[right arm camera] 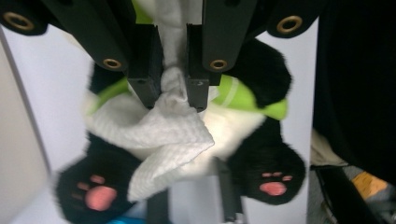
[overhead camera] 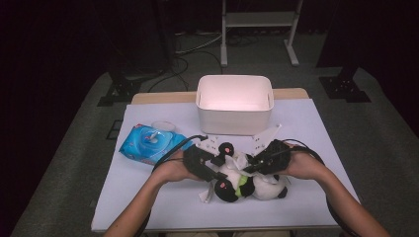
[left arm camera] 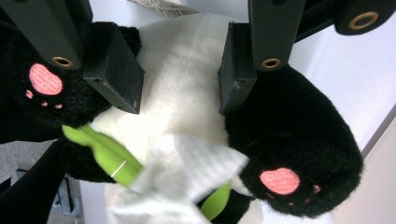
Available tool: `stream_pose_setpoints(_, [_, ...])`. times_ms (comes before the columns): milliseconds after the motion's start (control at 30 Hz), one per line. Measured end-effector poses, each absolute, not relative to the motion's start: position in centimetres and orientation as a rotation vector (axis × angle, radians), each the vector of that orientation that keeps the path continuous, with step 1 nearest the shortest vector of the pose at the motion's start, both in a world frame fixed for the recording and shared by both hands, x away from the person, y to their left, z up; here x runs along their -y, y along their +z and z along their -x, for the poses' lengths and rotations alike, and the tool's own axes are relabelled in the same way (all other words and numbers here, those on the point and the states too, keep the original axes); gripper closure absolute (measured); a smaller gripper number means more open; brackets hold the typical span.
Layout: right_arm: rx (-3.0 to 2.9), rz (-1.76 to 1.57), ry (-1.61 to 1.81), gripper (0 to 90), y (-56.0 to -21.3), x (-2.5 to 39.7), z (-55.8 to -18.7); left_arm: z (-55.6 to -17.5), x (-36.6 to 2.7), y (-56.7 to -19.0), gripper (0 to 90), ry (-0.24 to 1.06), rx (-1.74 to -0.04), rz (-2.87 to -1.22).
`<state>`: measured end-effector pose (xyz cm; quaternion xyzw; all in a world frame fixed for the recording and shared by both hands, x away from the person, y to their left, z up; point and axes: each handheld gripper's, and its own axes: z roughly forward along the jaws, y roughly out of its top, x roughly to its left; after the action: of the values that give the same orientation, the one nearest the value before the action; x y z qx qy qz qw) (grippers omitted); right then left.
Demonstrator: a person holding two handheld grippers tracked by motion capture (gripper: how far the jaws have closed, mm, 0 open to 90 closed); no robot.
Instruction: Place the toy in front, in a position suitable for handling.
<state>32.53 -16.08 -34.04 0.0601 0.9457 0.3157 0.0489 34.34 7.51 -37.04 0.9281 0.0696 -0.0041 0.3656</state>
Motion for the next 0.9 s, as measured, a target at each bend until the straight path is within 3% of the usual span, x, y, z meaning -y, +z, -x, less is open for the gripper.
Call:
stream_pose_setpoints(333, [-2.917,-0.076,0.933,77.8,-34.0,14.2,-31.4,-34.6,-7.9,-36.9,51.3,0.0,-0.171,-2.391])
stream_pose_setpoints(667, [-2.854,-0.14,0.912,77.7,-32.5,14.1,-34.0,-34.6,-7.9,-37.3,51.2,-0.016,-0.18,-2.387])
stream_pose_setpoints(900, [-2.899,-0.133,0.878,78.0,-33.5,14.1,-34.2,-35.1,-8.0,-37.1,48.9,-0.024,-0.196,-2.386])
